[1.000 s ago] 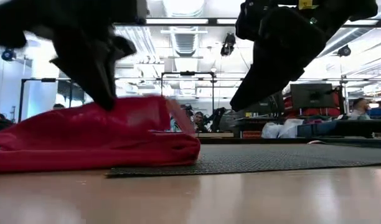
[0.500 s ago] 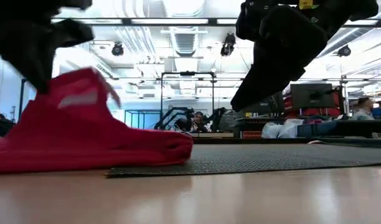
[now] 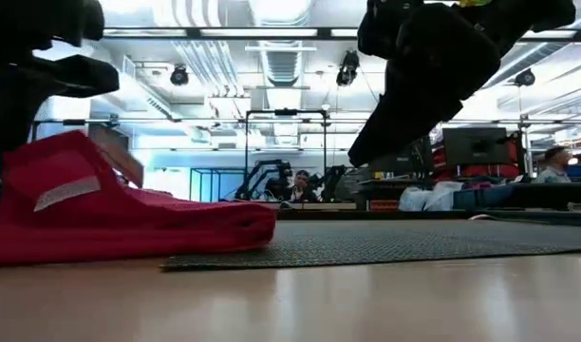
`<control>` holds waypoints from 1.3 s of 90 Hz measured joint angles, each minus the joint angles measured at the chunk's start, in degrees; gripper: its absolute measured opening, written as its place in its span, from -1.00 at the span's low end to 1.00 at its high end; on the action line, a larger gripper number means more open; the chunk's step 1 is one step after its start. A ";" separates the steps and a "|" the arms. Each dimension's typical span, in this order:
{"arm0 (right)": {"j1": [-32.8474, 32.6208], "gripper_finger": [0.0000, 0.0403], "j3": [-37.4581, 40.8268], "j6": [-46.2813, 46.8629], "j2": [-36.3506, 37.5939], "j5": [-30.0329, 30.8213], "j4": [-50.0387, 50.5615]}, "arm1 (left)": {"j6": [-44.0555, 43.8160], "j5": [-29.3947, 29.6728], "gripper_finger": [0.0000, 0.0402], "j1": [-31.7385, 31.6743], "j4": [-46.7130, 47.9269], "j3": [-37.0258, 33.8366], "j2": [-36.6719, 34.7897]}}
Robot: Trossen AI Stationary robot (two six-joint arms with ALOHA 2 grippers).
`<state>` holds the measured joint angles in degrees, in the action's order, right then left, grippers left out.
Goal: Set table place
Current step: Fold the red table napkin
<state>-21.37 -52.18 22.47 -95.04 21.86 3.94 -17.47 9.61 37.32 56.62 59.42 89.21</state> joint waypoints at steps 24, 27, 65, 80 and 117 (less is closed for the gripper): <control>1.67 0.13 0.00 1.52 0.00 -9.89 -0.06 | -6.14 -6.40 -0.15 -0.40 1.59 4.00 -0.05; 1.65 0.14 0.00 1.52 0.00 -10.31 -0.09 | -6.79 -6.21 -0.09 -0.35 1.76 5.14 -0.17; 4.40 0.20 -1.73 -13.16 -4.35 -11.86 -26.75 | -18.93 13.19 -0.02 -0.99 -20.26 -3.23 -3.23; 7.00 0.08 -8.80 -20.87 -15.61 -13.65 -31.41 | -27.81 13.42 -0.17 0.25 -29.06 -12.17 -3.23; 10.54 -0.24 -23.61 -21.58 -31.52 -18.87 -15.19 | -45.78 14.07 -0.42 11.43 -40.27 -23.62 -2.84</control>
<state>-10.83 -75.79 0.89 -126.56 2.98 -11.25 -63.24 23.68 48.75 16.35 35.80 86.37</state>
